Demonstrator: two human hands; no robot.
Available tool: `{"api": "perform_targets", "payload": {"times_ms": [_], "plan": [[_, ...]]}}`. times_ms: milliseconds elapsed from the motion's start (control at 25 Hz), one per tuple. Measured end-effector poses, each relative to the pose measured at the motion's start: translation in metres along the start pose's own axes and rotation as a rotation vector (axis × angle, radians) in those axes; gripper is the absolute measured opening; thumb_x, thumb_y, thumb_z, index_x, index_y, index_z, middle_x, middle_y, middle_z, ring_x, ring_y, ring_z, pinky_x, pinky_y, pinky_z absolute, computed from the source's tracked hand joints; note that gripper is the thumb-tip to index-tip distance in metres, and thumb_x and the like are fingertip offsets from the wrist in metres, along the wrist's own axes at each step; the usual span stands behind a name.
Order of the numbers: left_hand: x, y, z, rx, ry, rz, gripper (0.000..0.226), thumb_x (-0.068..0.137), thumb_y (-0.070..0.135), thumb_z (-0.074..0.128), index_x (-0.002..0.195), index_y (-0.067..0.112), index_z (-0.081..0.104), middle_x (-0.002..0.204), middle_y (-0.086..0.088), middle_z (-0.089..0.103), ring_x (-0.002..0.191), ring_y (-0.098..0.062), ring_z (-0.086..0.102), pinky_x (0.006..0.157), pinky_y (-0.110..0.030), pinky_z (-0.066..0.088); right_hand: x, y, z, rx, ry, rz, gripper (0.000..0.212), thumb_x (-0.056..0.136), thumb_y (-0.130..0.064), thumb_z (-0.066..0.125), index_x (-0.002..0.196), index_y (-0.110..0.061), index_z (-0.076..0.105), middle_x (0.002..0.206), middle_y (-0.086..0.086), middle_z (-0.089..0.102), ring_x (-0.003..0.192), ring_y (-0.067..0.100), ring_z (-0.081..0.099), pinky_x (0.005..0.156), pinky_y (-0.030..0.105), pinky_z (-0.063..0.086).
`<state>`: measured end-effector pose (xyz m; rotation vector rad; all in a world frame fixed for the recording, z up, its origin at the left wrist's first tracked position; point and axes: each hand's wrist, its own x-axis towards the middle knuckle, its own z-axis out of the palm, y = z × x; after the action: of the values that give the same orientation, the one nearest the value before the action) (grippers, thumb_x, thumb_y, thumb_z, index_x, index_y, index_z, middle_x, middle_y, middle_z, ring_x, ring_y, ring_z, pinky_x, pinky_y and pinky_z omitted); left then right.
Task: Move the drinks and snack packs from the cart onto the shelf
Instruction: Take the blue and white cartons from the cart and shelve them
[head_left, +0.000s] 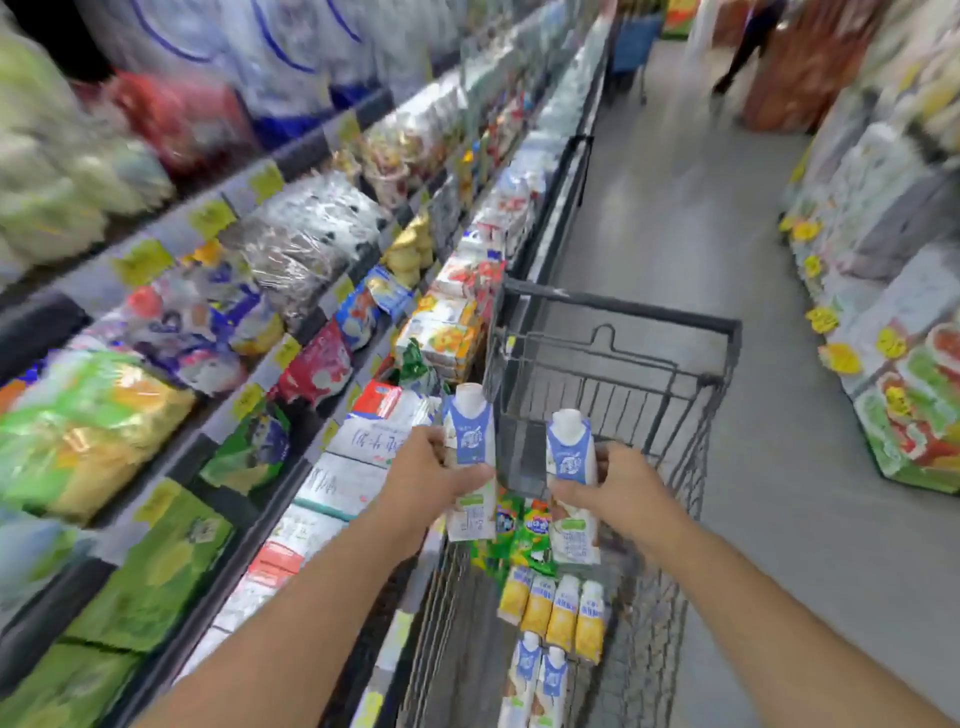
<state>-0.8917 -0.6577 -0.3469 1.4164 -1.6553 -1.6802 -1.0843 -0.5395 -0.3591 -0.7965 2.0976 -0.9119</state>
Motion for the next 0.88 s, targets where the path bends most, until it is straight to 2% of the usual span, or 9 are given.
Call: {"api": "perform_targets", "payload": {"times_ms": [80,200,320,360,440,600,760,880], "plan": [[-0.038,0.034,-0.025,-0.094,0.082,0.064,0.048,0.075,0.007,0.083,0.113,0.007,0.053,0.108,-0.015,0.065,0.083,-0.022,0.064,0.072,-0.036,0.054,-0.016,-0.047,-0.007,0.027,-0.040,-0.138,0.040,0.073,-0.031,0.087,0.103,-0.014,0.066,0.098,0.000,0.073,0.088,0.018,0.069,0.075,0.034,0.054],[-0.105,0.058,-0.068,-0.168,0.250,0.133,0.045,0.075,0.006,0.083,0.109,0.012,0.055,0.111,-0.015,0.068,0.094,-0.029,0.069,0.082,-0.043,0.057,-0.055,-0.106,-0.004,0.097,-0.144,-0.329,0.049,0.072,-0.033,0.088,0.111,-0.015,0.064,0.103,-0.002,0.073,0.094,0.020,0.070,0.086,0.043,0.056],[-0.178,0.061,-0.110,-0.204,0.445,0.170,0.047,0.075,0.004,0.082,0.113,0.008,0.055,0.106,-0.012,0.071,0.088,-0.024,0.070,0.076,-0.038,0.058,-0.094,-0.148,0.018,0.146,-0.301,-0.474,0.045,0.072,-0.033,0.088,0.107,-0.014,0.068,0.100,-0.001,0.075,0.089,0.017,0.071,0.077,0.037,0.056],[-0.202,0.057,-0.121,-0.197,0.501,0.167,0.047,0.075,0.004,0.082,0.113,0.006,0.055,0.104,-0.013,0.071,0.085,-0.023,0.070,0.073,-0.036,0.057,-0.110,-0.161,0.027,0.151,-0.368,-0.514,0.046,0.072,-0.033,0.088,0.110,-0.014,0.068,0.101,-0.001,0.075,0.090,0.016,0.071,0.076,0.035,0.056],[-0.258,0.047,-0.145,-0.191,0.629,0.163,0.045,0.074,0.006,0.083,0.110,0.005,0.056,0.106,-0.017,0.071,0.083,-0.023,0.068,0.071,-0.037,0.055,-0.148,-0.185,0.053,0.124,-0.492,-0.592,0.051,0.071,-0.035,0.088,0.113,-0.016,0.067,0.103,-0.002,0.075,0.092,0.016,0.071,0.082,0.039,0.057],[-0.368,0.026,-0.200,-0.209,0.870,0.185,0.040,0.075,0.006,0.083,0.104,0.012,0.056,0.107,-0.014,0.071,0.082,-0.020,0.067,0.072,-0.037,0.055,-0.239,-0.233,0.118,0.107,-0.670,-0.744,0.041,0.071,-0.030,0.089,0.103,-0.015,0.067,0.098,0.001,0.077,0.088,0.017,0.073,0.083,0.043,0.059],[-0.476,-0.004,-0.248,-0.244,1.036,0.186,0.043,0.076,0.010,0.083,0.109,0.012,0.055,0.103,-0.008,0.071,0.082,-0.018,0.068,0.056,-0.024,0.051,-0.342,-0.268,0.183,0.052,-0.815,-0.873,0.043,0.072,-0.034,0.088,0.105,-0.016,0.068,0.097,-0.002,0.076,0.086,0.014,0.072,0.073,0.032,0.056],[-0.562,-0.039,-0.287,-0.258,1.152,0.179,0.048,0.074,0.011,0.085,0.112,0.015,0.055,0.106,-0.006,0.071,0.092,-0.021,0.070,0.070,-0.032,0.056,-0.436,-0.282,0.237,0.028,-0.987,-0.948,0.035,0.073,-0.035,0.087,0.102,-0.022,0.070,0.092,-0.006,0.078,0.083,0.009,0.074,0.074,0.028,0.057]]}}
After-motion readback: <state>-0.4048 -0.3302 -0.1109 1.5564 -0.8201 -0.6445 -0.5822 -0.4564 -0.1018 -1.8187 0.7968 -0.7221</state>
